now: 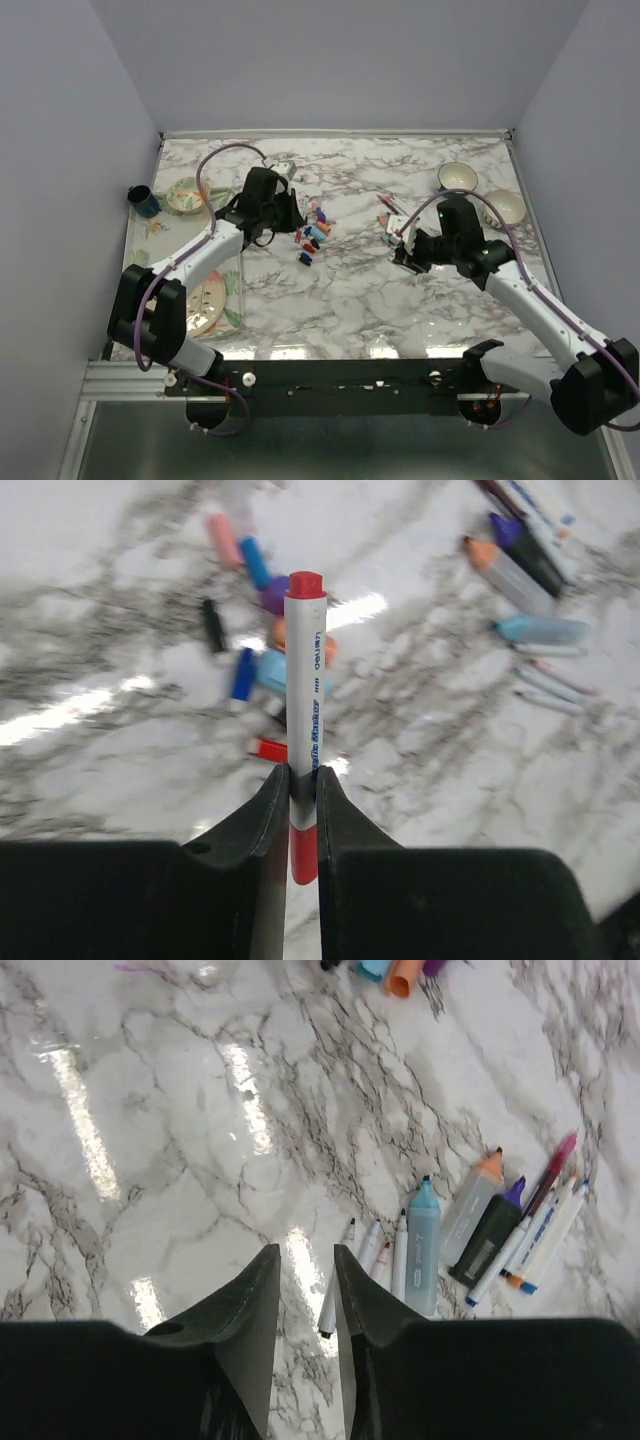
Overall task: Open the pen caps
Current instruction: Pass the pen from the left arm to the right, then hold the pen cap with the left arm and grip the barrel with the right arm
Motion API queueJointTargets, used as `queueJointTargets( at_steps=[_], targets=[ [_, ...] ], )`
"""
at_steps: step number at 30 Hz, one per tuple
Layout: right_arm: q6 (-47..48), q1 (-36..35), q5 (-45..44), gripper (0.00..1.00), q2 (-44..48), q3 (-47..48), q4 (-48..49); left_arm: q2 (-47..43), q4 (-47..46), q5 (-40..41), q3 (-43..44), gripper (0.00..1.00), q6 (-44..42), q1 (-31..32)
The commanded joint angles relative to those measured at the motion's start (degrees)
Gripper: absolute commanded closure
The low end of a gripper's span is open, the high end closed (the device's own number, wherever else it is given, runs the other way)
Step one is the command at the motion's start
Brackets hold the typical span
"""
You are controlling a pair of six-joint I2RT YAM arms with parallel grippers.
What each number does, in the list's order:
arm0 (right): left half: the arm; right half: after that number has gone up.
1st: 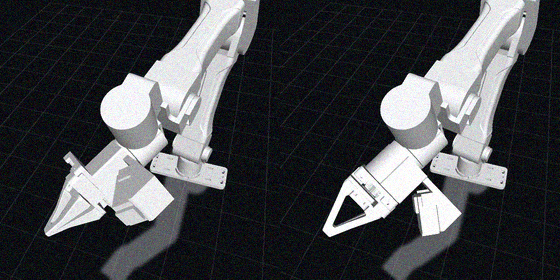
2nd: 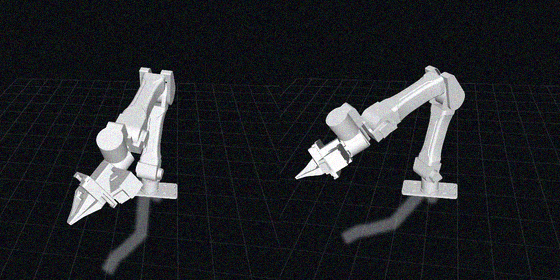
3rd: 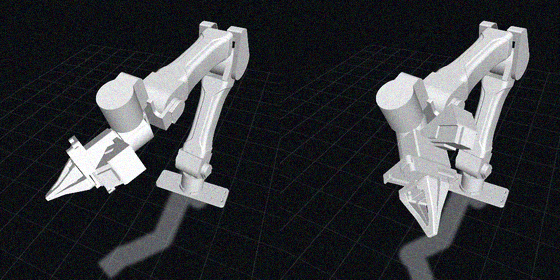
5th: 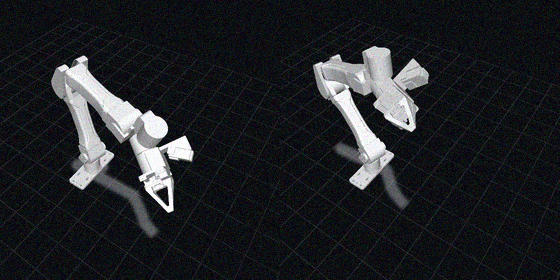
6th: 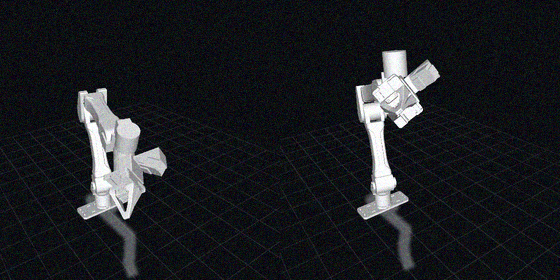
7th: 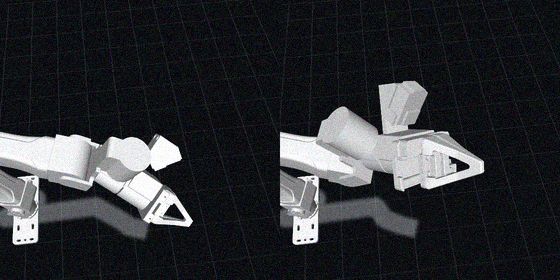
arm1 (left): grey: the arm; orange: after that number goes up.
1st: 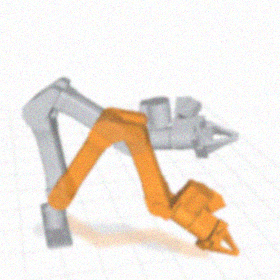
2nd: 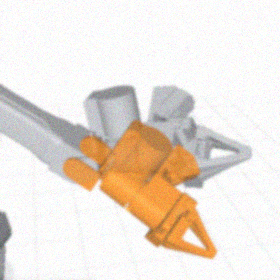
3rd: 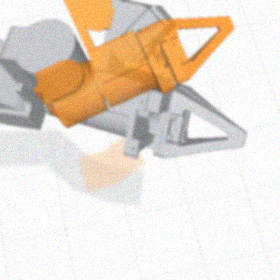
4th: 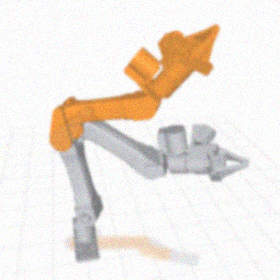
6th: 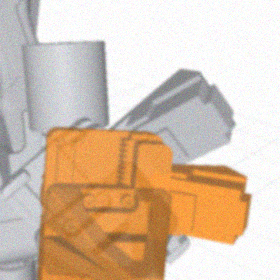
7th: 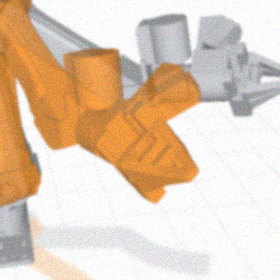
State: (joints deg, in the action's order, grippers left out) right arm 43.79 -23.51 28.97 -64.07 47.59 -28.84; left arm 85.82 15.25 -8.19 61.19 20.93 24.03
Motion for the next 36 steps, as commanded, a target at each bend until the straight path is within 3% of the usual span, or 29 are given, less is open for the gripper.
queueJointTargets(
  at_steps=[1,5,7,15,36],
  targets=[
    [13.66,0.30,14.78,0.54,6.59,-8.03,1.68,-0.83,-17.23,-27.38,-9.15,1.00,13.94,2.77],
    [35.59,0.30,20.33,0.42,8.44,-13.92,-2.61,3.37,-19.64,-35.22,-9.16,1.00,17.91,9.35],
    [38.82,0.30,20.25,0.41,9.05,-15.59,-3.59,5.05,-19.90,-37.15,-8.28,1.00,18.45,12.34],
    [43.21,0.30,17.52,0.41,10.72,-18.59,-0.69,13.31,-13.59,-38.05,-1.52,1.00,14.85,21.22],
    [47.61,0.30,19.20,0.44,14.59,-19.64,-2.54,17.63,-6.37,-38.66,4.02,1.00,10.63,25.45]
  ],
)
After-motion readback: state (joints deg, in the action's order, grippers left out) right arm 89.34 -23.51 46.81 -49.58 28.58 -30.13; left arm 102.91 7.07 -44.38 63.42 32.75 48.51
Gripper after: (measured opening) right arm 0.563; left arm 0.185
